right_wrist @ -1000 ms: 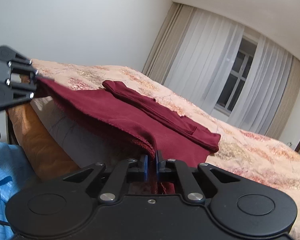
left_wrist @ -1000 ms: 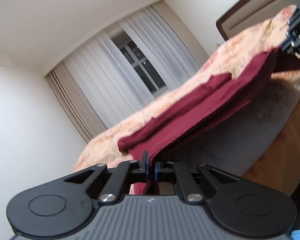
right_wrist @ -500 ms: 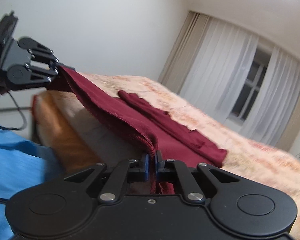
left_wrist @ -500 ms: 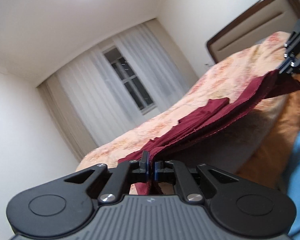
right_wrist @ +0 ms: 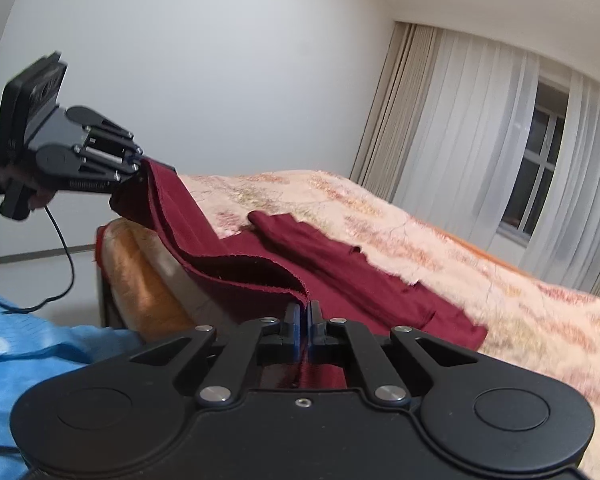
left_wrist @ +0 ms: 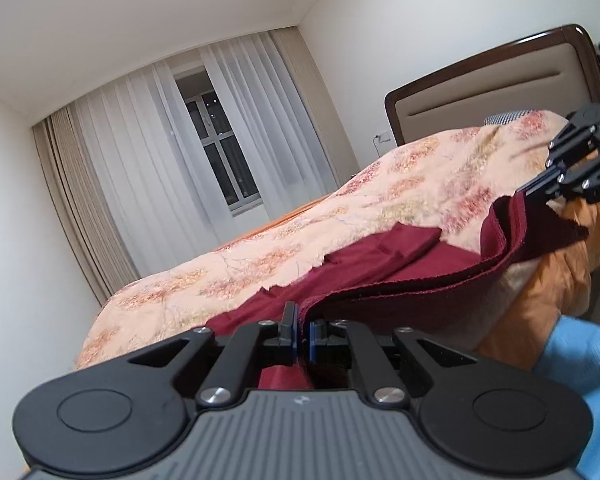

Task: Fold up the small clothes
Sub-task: 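Lift the hem with both tools and fold it over toward the collar, then open both tools to release the folded hem onto the sweater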

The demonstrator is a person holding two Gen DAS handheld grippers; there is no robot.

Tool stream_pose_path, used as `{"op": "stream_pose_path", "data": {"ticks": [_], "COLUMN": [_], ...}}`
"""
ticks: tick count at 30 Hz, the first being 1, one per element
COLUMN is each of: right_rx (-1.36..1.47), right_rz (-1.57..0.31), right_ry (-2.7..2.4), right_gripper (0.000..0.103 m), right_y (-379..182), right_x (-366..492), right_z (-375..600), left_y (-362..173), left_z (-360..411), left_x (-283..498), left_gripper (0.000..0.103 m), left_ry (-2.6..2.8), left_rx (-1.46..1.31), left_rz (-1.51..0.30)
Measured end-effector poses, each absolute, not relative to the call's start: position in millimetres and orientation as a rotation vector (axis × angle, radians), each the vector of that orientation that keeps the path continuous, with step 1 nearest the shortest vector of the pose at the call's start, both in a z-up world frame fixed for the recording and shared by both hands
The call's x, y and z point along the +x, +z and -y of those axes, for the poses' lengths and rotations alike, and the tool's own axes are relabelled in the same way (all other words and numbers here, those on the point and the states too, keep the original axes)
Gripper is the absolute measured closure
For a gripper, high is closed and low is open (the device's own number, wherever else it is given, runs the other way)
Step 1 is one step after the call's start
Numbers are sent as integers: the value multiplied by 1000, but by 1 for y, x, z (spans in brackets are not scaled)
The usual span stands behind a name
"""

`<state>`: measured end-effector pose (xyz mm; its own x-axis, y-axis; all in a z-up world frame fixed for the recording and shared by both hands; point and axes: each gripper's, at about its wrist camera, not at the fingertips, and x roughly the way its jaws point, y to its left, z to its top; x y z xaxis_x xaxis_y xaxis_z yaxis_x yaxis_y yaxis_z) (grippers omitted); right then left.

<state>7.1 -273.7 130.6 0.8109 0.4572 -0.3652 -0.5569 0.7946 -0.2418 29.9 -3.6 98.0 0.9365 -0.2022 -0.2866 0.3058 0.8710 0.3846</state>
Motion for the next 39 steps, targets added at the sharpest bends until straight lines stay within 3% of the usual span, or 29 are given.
{"op": "stream_pose_path", "data": {"ticks": [8,15,30,33,35,37,39], "right_rx": [-332,-340,-259,-228,-225,-225,-232], "right_rz": [-219,-232,-494,-534,-556,-573,-588], "right_ry": [495,446,415,411,407,404,390], "right_gripper": [101,101,101,101,99,95,79], "right_y": [162,162,70,51,41,34,29], "right_x": [104,214,425,442,447,448,451], "right_z": [288,292,290,285,282,280,279], "left_y": [142,146,58,47,48,52,57], "left_z": [-15,-11,-40,-50,-57,-65,-74], "left_x": [143,251,436,450,452,452,449], "left_gripper": [98,98,97,79,34,19,6], "left_ry": [-269,-246,-263,-282,-278,-265,-270], "left_rx": [307,276,180,111,83,67,34], "left_rz": [-303,-340,-686,-722,-716,-702,-699]}}
